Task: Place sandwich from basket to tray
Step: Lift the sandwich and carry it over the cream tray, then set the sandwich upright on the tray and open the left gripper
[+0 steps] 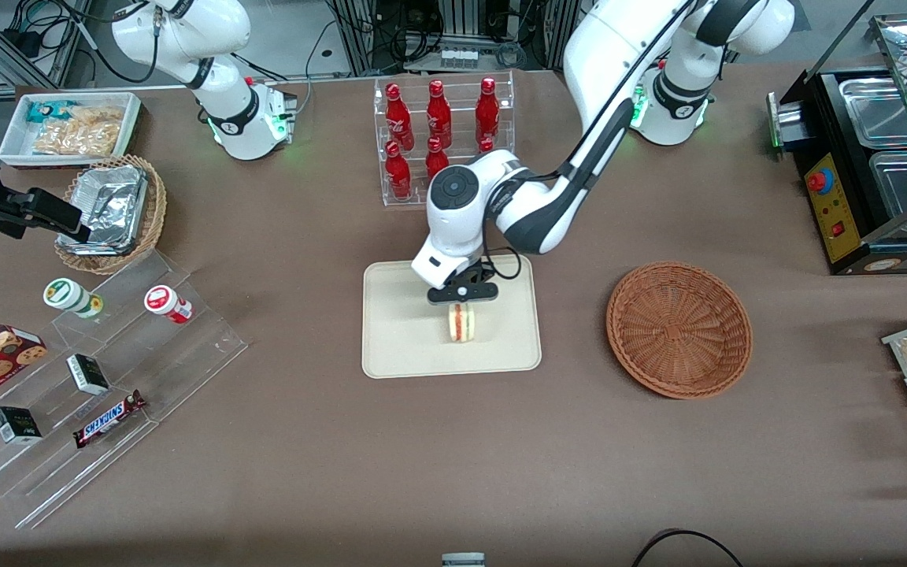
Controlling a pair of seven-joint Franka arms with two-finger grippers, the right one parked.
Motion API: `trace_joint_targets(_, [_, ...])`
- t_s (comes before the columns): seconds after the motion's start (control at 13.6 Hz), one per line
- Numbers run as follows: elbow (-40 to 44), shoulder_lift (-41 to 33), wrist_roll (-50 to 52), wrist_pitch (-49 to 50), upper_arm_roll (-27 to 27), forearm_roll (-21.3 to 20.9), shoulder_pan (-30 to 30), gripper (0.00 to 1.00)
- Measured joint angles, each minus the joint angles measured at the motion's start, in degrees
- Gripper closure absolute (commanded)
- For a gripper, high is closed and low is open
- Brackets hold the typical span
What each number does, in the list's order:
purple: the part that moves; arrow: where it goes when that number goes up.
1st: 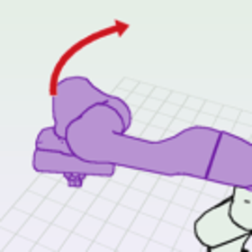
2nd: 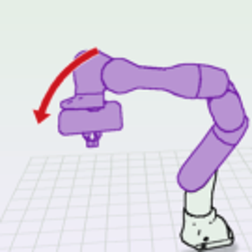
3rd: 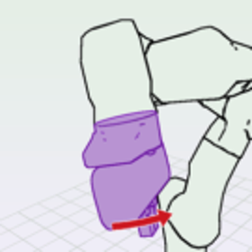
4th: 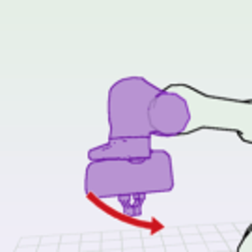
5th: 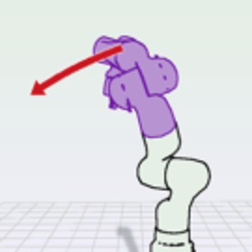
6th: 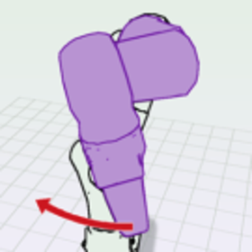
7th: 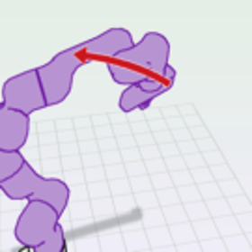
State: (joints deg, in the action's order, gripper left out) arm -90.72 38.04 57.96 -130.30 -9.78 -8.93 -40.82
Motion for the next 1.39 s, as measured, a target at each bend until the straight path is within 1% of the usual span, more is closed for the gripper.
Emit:
trace_joint_targets(0.15, [0.8,0.9,0.4,0.0,-0.6,0.0,-0.2,0.90])
trace_joint_targets(0.22, [0.9,1.3,0.6,0.0,-0.8,0.0,-0.2,0.84])
trace_joint_targets(0.29, [1.0,1.7,0.6,0.0,-0.9,0.0,-0.2,0.65])
trace_joint_targets(0.37, [1.0,2.2,0.7,-0.1,-0.9,0.0,-0.2,0.27])
trace_joint_targets(0.44, [1.0,2.6,0.7,-0.5,-0.9,0.0,-0.2,0.01])
trace_joint_targets(0.81, [2.6,2.6,2.1,-1.0,-1.0,0.0,-0.2,0.00])
trace_joint_targets(0.95, [3.3,0.3,4.1,-0.7,-0.9,0.0,-0.1,0.00])
trace_joint_targets(1.1, [3.6,-4.2,6.4,3.5,-0.5,0.0,0.1,0.00])
trace_joint_targets(1.17, [3.8,-7.2,7.5,7.6,-0.2,0.0,0.9,0.00])
trace_joint_targets(1.25, [4.1,-10.8,8.1,12.6,0.0,0.2,2.5,0.00])
trace_joint_targets(1.39, [4.1,-18.2,8.1,20.9,0.2,2.6,7.3,0.00])
